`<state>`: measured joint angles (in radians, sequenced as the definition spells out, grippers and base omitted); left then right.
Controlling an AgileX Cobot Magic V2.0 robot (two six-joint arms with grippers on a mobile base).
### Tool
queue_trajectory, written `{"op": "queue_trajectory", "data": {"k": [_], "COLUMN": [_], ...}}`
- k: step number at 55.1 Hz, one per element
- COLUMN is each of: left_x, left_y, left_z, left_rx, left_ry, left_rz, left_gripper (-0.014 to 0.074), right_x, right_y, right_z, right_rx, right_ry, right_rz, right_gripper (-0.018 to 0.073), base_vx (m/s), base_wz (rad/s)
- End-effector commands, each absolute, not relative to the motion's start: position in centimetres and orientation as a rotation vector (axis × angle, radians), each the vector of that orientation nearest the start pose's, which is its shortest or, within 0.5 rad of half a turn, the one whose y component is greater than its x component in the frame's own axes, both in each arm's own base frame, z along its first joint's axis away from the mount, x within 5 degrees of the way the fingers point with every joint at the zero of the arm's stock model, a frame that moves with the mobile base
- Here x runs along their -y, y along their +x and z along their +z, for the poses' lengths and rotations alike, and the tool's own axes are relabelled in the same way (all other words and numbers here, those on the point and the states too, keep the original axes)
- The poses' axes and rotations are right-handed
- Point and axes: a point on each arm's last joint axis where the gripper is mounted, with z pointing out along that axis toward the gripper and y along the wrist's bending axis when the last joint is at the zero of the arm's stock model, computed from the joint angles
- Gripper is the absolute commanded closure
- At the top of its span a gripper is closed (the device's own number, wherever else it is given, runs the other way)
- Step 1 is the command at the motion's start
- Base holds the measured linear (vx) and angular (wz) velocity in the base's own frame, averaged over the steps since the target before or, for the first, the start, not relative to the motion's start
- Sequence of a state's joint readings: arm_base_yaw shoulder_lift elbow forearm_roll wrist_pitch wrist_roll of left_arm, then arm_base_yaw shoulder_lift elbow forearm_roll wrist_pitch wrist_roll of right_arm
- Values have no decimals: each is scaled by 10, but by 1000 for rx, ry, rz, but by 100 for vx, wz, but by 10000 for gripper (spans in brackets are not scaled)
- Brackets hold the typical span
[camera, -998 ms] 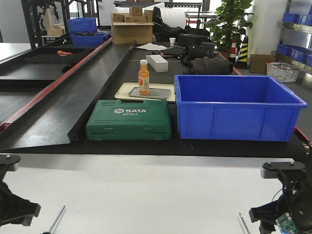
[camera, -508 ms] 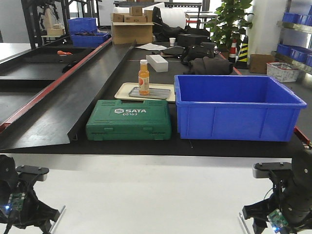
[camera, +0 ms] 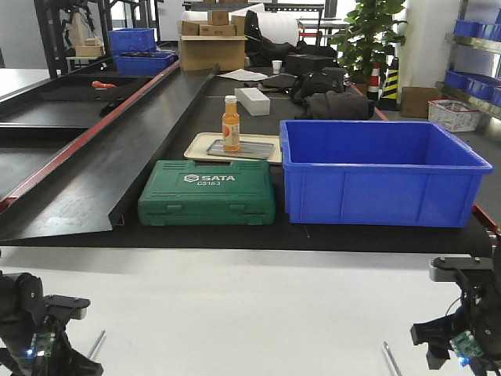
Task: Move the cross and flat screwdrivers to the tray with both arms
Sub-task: 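Lower both grippers over the screwdriver handles and close on them, then lift both screwdrivers upright off the table with both grippers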
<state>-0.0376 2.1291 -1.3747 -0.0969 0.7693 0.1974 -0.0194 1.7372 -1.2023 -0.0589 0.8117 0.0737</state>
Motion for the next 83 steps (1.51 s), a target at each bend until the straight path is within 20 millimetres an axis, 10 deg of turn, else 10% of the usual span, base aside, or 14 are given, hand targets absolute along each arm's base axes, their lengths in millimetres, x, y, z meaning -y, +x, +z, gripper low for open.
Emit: {"op": "queue_trajectory", "data": {"k": [1,63,83], "left_x": [27,36,36], "left_y": [413,413,411], "left_z": [141,131,130], "left_rx": [-2893,-2908,-2924], "left_ry": [251,309,306], "left_rz": [-99,-100,-107], "left_gripper": [79,82,284], "right_x": [11,-26,-28], "right_y": [354,381,380], "right_z": [242,129,129], "right_rx": [-2707,-2930,-2943], "right_ry": [39,-54,-16], "right_rz": [-50,-39,-4], "right_gripper": [15,32,324], "base_vx": [0,0,0], "base_wz": [0,0,0]}}
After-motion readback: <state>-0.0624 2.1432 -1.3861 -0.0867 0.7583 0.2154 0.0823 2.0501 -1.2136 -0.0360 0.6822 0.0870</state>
